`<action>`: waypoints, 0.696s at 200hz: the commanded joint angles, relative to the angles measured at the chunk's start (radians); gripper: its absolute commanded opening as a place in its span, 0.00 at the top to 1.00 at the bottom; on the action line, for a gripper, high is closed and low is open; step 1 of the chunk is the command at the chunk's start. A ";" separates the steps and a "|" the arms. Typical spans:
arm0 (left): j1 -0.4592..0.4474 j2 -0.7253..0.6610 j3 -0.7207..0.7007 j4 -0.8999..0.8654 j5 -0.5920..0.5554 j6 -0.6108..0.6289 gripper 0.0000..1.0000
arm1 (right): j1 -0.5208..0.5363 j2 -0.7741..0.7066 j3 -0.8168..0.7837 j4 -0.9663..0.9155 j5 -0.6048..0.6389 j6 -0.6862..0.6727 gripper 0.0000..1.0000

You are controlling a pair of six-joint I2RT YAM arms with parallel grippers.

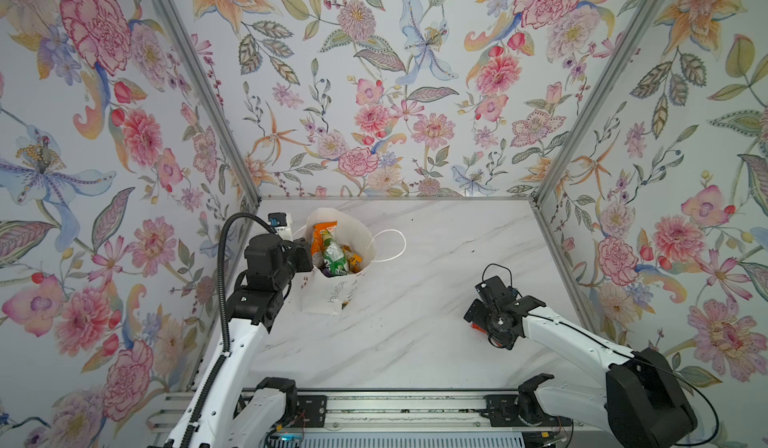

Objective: Place the snacks into the paper bag
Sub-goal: Move the snack to the middle-right of the table.

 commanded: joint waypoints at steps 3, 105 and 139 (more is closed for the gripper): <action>0.002 -0.021 -0.016 0.025 0.032 -0.009 1.00 | 0.027 0.080 0.074 0.068 -0.006 -0.033 0.00; -0.013 -0.024 -0.018 0.016 -0.014 0.002 1.00 | 0.090 0.238 0.252 0.105 -0.055 -0.155 0.01; -0.014 -0.026 -0.018 0.018 -0.034 0.011 1.00 | 0.056 0.113 0.174 0.104 -0.059 -0.170 0.03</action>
